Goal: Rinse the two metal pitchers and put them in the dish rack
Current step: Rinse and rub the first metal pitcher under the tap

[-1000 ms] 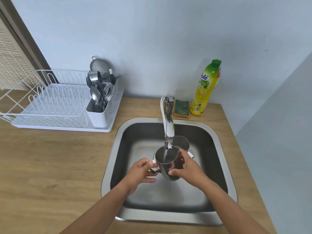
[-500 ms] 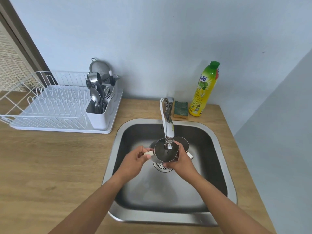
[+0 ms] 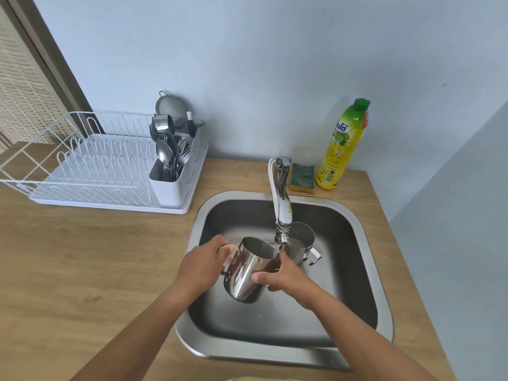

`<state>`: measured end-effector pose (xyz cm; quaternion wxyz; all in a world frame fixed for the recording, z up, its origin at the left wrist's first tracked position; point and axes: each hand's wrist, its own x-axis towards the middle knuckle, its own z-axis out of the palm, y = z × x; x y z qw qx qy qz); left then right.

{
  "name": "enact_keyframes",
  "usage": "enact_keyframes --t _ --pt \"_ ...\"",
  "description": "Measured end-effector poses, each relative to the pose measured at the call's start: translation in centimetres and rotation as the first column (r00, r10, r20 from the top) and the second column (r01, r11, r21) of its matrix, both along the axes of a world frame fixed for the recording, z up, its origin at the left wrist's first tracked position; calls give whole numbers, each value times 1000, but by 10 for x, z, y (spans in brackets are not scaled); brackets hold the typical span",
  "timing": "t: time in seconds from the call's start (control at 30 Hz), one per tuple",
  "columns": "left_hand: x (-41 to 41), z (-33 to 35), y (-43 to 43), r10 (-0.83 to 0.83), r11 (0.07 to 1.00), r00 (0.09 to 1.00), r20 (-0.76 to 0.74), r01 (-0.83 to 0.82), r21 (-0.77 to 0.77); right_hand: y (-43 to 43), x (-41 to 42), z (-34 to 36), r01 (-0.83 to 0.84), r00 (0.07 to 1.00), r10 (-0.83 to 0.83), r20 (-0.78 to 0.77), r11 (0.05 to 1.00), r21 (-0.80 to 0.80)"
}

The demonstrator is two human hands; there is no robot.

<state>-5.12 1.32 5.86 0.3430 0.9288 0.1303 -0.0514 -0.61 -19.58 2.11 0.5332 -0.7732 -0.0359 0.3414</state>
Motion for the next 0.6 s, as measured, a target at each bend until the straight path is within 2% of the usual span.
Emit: enact_keyframes --t 0.1,0.23,0.4,0.5,0.6 --pt "-6 -9 -6 43 937 991 -125 -84 -339 -5 -7 5 31 999 -31 15 999 -22" --pt "-8 -23 -18 24 783 965 -261 -181 -596 -18 -9 13 42 994 -23 104 983 -177" --pt "-4 -40 -36 -94 625 932 -350 -219 -750 -32 -9 26 50 957 83 277 895 -443" --pt "2 -50 -44 -165 560 919 -359 -212 -801 -40 -10 33 96 909 144 392 842 -531" --pt "11 -52 -53 -201 534 917 -344 -192 -823 -45 -7 39 129 856 205 475 803 -581"
